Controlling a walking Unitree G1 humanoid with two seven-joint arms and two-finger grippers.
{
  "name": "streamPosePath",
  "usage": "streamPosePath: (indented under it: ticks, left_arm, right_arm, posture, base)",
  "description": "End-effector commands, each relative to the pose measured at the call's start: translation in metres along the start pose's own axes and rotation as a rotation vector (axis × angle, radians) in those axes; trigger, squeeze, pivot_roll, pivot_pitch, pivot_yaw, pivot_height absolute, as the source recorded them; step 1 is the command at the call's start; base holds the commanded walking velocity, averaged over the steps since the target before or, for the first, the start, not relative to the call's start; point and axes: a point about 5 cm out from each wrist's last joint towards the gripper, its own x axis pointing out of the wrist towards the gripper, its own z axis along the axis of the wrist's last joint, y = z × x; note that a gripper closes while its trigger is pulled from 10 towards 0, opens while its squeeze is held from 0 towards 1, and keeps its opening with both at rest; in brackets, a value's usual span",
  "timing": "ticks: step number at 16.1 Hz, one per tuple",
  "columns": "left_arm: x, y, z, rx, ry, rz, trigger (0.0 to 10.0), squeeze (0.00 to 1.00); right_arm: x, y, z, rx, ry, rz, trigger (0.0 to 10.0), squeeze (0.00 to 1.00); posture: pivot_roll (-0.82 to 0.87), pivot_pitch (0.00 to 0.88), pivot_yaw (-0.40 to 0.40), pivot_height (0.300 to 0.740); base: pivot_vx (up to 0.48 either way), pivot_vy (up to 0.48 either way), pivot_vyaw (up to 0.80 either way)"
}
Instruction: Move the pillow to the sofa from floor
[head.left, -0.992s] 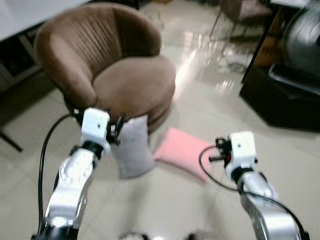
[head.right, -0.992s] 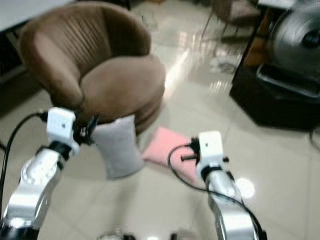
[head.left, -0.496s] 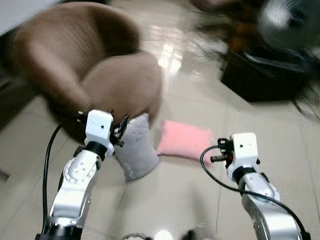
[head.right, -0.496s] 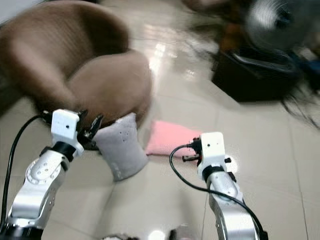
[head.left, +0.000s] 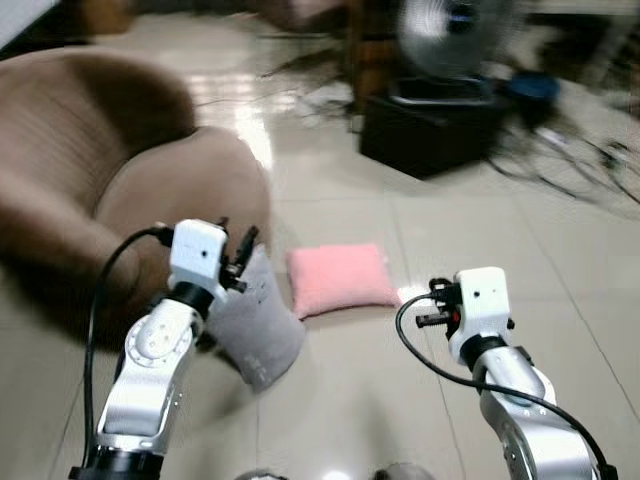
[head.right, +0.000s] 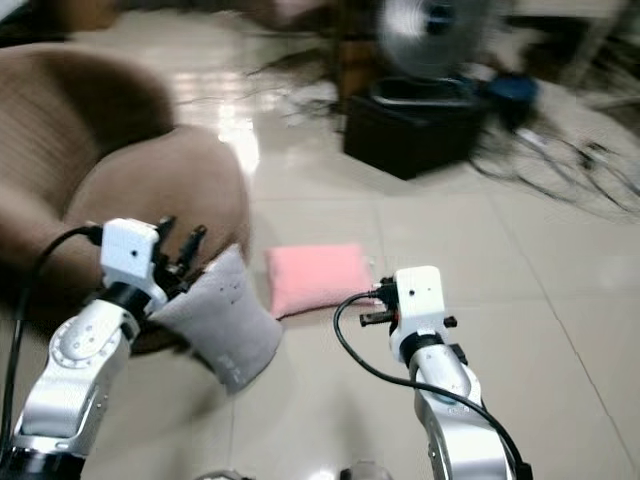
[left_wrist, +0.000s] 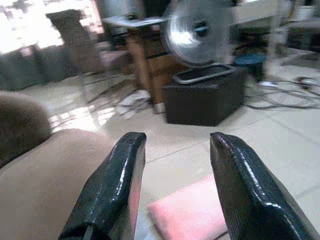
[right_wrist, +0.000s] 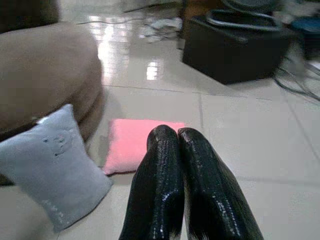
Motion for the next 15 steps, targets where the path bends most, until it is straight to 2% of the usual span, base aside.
streamPosePath:
  ticks: [1,10,11,14,15]
  left_arm:
    - [0.002,-0.008,0.001,-0.002,-0.008,-0.026,10.0,0.0]
    - [0.004,-0.007,0.002,-0.002,-0.013,-0.021,10.0,0.0]
    - [0.004,-0.007,0.002,-0.004,-0.013,-0.019,10.0,0.0]
    - [0.002,-0.006,0.001,-0.004,-0.011,-0.013,10.0,0.0]
    - [0.001,-0.006,0.0,-0.004,-0.009,-0.009,10.0,0.0]
  right_arm:
    - [-0.001,-0.005,0.0,-0.011,0.001,-0.018,10.0,0.0]
    - [0.001,-0.009,0.001,-0.015,-0.011,-0.034,10.0,0.0]
    - [0.002,-0.009,0.005,-0.048,-0.035,-0.028,10.0,0.0]
    - [0.003,-0.007,0.015,-0.068,-0.106,-0.002,10.0,0.0]
    - [0.004,-0.009,0.019,-0.14,-0.135,-0.024,10.0,0.0]
  posture:
    - [-0.03,0.052,0.055,0.74]
    - [-0.02,0.06,0.053,0.74]
    - [-0.02,0.06,0.05,0.74]
    - [-0.02,0.059,0.048,0.74]
    - [-0.02,0.06,0.047,0.74]
  base:
    - [0.0,0.48,-0.8]
    - [0.0,0.48,-0.8]
    - [0.0,0.48,0.0]
    - [0.0,0.48,0.0]
    - [0.0,0.48,0.0]
